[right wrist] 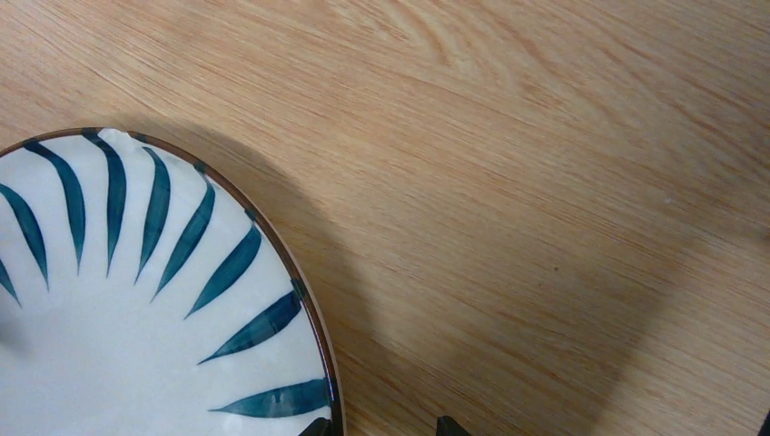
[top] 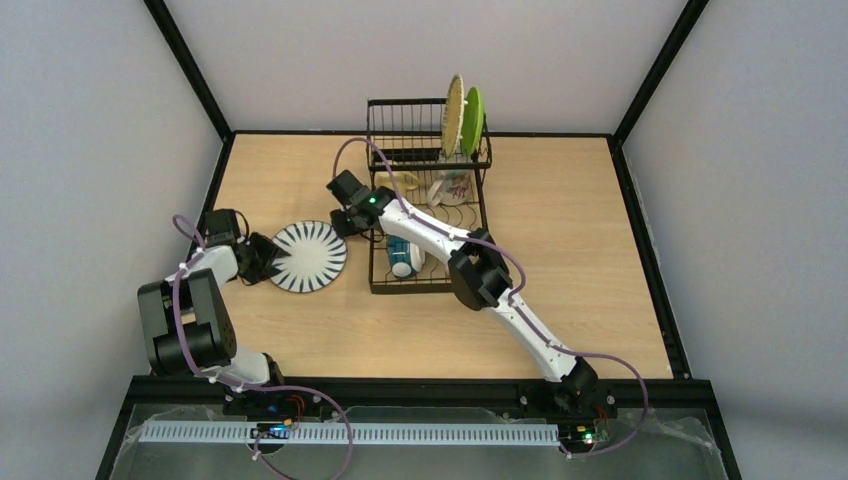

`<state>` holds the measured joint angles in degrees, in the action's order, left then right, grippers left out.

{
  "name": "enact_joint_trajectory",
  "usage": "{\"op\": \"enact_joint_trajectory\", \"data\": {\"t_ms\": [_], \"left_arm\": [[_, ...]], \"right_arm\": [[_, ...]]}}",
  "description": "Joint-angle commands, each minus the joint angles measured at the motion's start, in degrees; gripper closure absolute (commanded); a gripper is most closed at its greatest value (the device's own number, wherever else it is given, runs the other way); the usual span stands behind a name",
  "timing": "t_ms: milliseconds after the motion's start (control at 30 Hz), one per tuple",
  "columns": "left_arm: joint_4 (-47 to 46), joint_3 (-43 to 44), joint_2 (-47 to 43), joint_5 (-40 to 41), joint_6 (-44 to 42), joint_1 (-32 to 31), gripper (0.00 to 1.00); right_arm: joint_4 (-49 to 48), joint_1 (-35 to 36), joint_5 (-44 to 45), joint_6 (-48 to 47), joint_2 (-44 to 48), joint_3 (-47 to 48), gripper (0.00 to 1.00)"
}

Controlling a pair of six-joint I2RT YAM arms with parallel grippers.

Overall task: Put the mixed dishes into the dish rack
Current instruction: Move the dish rack to the center of the board.

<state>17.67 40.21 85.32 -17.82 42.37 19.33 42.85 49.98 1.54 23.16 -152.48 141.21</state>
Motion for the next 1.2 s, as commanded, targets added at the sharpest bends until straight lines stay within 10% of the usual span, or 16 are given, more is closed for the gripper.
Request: {"op": "enact_joint_trajectory", "data": {"t_ms": [0, 1167], "left_arm": [[6.8, -1.7, 1.6, 4.8, -2.2, 0.1, 0.01], [7.3, -1.2, 3.0, 6.2, -2.8, 0.1, 0.01]], "right_arm": [[6.5, -6.6, 7.7, -1.7, 1.8, -1.7, 0.36], [4.5, -11.0, 6.0, -4.2, 6.5, -3.7, 0.32]]}}
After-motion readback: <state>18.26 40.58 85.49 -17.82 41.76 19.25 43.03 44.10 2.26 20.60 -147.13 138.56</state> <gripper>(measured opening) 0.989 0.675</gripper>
